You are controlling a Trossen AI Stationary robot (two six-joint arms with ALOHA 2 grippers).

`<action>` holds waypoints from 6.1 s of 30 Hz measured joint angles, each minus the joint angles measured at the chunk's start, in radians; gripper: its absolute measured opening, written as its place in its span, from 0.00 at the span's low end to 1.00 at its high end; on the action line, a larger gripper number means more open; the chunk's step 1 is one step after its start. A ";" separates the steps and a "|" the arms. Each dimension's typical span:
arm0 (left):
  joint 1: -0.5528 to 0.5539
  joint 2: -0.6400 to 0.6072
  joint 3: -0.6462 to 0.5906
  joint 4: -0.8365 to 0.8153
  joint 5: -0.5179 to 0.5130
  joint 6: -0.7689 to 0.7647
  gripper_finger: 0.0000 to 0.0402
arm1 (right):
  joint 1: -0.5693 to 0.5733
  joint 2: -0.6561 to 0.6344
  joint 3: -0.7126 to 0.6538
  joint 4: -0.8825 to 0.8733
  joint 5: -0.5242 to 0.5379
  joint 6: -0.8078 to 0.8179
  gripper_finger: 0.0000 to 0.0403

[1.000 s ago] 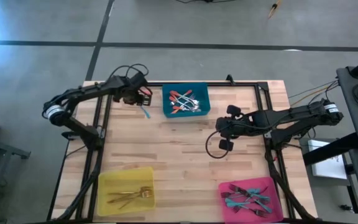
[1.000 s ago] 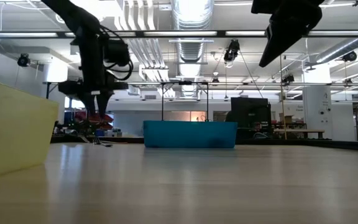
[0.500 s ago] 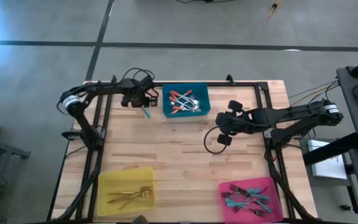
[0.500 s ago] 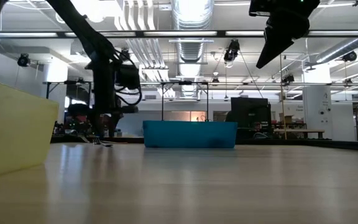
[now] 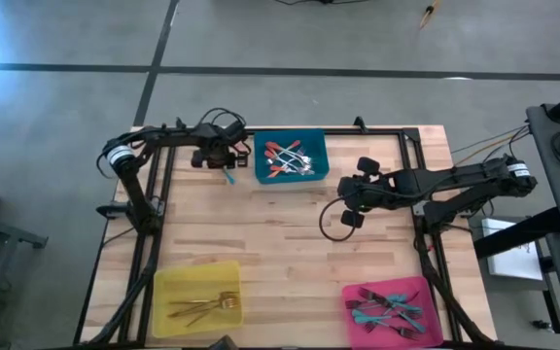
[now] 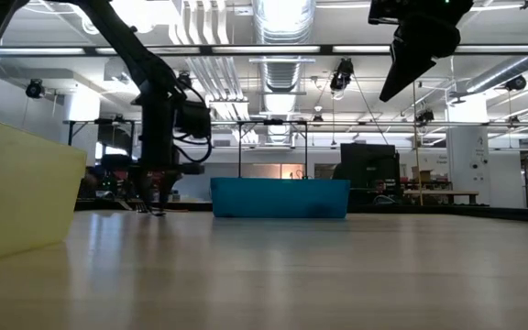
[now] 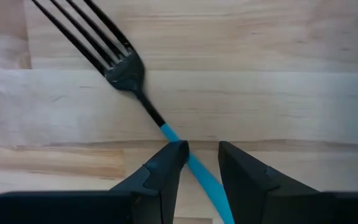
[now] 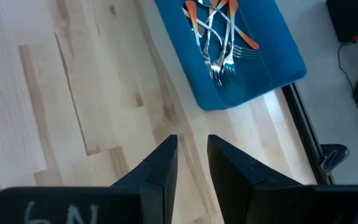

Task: Sort silverware by color (type)
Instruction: Put the blue fork into the pink bin

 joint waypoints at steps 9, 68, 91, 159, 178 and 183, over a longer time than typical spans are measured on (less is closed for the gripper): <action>-0.016 -0.017 0.044 0.005 -0.022 0.008 0.24 | -0.007 0.000 0.000 0.000 0.000 -0.004 0.20; -0.076 -0.127 -0.013 -0.128 0.019 0.106 0.00 | -0.006 0.000 -0.001 0.000 -0.001 0.040 0.20; -0.438 -0.493 -0.009 0.443 -0.162 0.001 0.00 | -0.162 0.000 -0.002 0.616 -0.104 0.163 0.28; -0.595 -0.141 0.383 0.583 -0.209 0.117 0.00 | -0.333 0.032 0.000 0.808 -0.237 0.422 0.02; -0.595 -0.159 0.574 0.093 -0.209 0.299 0.00 | -0.322 -0.089 0.167 0.138 -0.570 0.375 0.02; -0.591 -0.159 0.644 -0.081 -0.210 0.352 0.00 | -0.259 -0.157 0.189 -0.008 -0.746 0.484 0.02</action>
